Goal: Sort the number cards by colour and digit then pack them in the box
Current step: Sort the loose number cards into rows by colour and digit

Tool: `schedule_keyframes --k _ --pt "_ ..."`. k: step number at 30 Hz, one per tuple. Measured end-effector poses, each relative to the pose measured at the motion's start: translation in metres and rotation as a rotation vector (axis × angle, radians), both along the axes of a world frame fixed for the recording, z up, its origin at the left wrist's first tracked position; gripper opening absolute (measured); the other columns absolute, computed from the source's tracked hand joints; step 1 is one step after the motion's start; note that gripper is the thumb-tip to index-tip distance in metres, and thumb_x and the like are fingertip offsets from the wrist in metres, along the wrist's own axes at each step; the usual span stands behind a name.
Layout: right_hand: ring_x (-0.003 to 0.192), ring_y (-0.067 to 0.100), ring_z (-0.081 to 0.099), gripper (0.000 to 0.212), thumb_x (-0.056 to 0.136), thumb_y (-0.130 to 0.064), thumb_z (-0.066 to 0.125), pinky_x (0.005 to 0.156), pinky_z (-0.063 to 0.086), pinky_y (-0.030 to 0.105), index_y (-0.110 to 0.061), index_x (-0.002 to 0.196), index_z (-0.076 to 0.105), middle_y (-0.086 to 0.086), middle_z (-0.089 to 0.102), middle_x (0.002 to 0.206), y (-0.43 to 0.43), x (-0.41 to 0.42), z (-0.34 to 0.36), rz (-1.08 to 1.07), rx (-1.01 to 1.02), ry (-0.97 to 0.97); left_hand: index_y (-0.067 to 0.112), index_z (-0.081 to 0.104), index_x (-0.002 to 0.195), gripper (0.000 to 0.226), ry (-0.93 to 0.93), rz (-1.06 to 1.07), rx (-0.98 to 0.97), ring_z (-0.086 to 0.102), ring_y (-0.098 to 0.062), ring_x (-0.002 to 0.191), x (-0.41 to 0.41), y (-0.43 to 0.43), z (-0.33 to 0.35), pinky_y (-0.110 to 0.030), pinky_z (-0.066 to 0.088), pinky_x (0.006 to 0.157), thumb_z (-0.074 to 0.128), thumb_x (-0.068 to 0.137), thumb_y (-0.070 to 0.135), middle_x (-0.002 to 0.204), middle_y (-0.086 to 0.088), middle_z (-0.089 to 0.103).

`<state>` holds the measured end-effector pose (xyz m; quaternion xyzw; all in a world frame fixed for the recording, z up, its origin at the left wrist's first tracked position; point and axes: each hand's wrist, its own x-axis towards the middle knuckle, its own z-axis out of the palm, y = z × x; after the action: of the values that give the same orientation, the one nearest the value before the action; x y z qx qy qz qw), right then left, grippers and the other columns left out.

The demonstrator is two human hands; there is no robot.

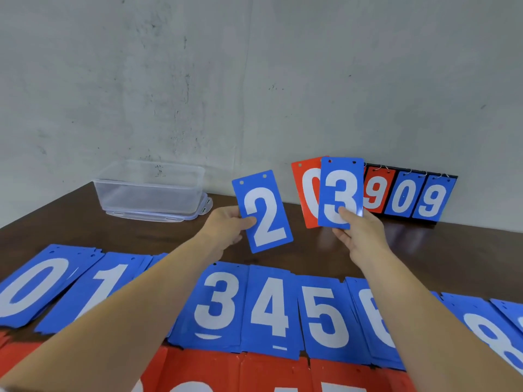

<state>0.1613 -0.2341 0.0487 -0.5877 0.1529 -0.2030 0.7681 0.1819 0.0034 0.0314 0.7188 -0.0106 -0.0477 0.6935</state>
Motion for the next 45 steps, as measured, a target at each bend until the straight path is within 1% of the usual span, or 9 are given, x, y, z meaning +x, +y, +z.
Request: schedule_keyframes --k 9,14,19,27,31,36,38,40,45 --pt "0.095 0.013 0.066 0.034 0.087 -0.021 0.071 0.068 0.055 0.026 -0.018 0.118 0.057 -0.002 0.065 0.105 0.026 -0.025 0.015 -0.016 -0.067 0.004 0.014 0.069 0.108 0.018 0.006 0.029 0.041 0.065 -0.017 0.086 -0.025 0.046 0.006 -0.022 0.048 0.064 0.065 0.091 0.016 0.101 -0.004 0.074" --pt "0.093 0.014 0.066 0.031 0.087 -0.019 0.071 0.066 0.053 0.026 -0.017 0.115 0.059 0.0 0.066 0.109 0.043 -0.045 0.01 -0.029 -0.089 0.017 0.01 0.07 0.092 0.005 -0.027 0.033 0.061 0.068 -0.031 0.096 -0.051 0.086 0.008 -0.04 0.052 0.088 0.066 0.089 0.012 0.099 -0.012 0.074" --pt "0.082 0.013 0.066 0.02 0.086 -0.016 0.072 0.061 0.052 0.024 -0.016 0.101 0.058 0.003 0.066 0.101 0.072 -0.068 -0.008 0.008 -0.098 0.085 0.012 0.072 0.092 0.005 -0.013 0.091 0.179 0.063 -0.02 0.079 -0.078 0.137 0.0 -0.032 0.051 0.074 0.069 0.087 0.013 0.095 -0.01 0.075" --pt "0.084 0.019 0.069 0.011 0.086 -0.011 0.07 0.063 0.053 0.026 -0.018 0.087 0.06 0.006 0.069 0.099 0.103 -0.097 -0.021 0.048 -0.07 0.075 0.008 0.066 0.096 0.013 -0.063 0.183 0.52 0.061 -0.01 0.071 -0.102 0.161 -0.014 -0.017 0.046 0.055 0.072 0.086 0.014 0.082 0.001 0.065" --pt "0.086 0.02 0.069 0.012 0.086 -0.014 0.071 0.061 0.052 0.026 -0.018 0.09 0.061 0.005 0.069 0.097 0.113 -0.108 -0.021 0.045 -0.059 0.07 0.013 0.062 0.101 0.017 -0.094 0.197 0.69 0.065 -0.023 0.086 -0.105 0.151 -0.029 -0.023 0.048 0.06 0.07 0.087 0.015 0.078 0.002 0.062" --pt "0.08 0.017 0.067 0.011 0.087 -0.016 0.071 0.057 0.049 0.023 -0.02 0.088 0.06 0.001 0.069 0.092 0.117 -0.116 -0.023 0.04 -0.062 0.078 0.017 0.058 0.114 0.033 -0.073 0.217 1.053 0.055 -0.019 0.083 -0.108 0.145 -0.034 -0.035 0.051 0.075 0.069 0.086 0.031 0.095 -0.002 0.06" --pt "0.08 0.018 0.066 0.012 0.087 -0.016 0.071 0.055 0.048 0.023 -0.021 0.086 0.06 0.001 0.069 0.092 0.119 -0.119 -0.024 0.036 -0.067 0.085 0.014 0.058 0.121 0.044 -0.087 0.214 1.139 0.058 -0.022 0.098 -0.108 0.144 -0.034 -0.035 0.051 0.08 0.07 0.085 0.036 0.112 -0.004 0.061" --pt "0.077 0.017 0.065 0.011 0.087 -0.017 0.071 0.054 0.047 0.023 -0.021 0.088 0.061 0.002 0.069 0.092 0.122 -0.122 -0.025 0.041 -0.065 0.094 0.012 0.057 0.127 0.049 -0.142 0.215 1.073 0.058 -0.023 0.109 -0.107 0.14 -0.032 -0.035 0.051 0.085 0.068 0.086 0.038 0.125 -0.006 0.059" --pt "0.075 0.016 0.064 0.007 0.089 -0.02 0.068 0.058 0.05 0.025 -0.021 0.088 0.061 0.002 0.069 0.091 0.143 -0.123 -0.03 0.085 -0.063 0.124 0.016 0.066 0.11 0.037 -0.052 -0.008 0.352 0.062 -0.012 0.098 -0.121 0.11 0.001 -0.03 0.044 0.089 0.058 0.091 0.047 0.104 0.003 0.069"
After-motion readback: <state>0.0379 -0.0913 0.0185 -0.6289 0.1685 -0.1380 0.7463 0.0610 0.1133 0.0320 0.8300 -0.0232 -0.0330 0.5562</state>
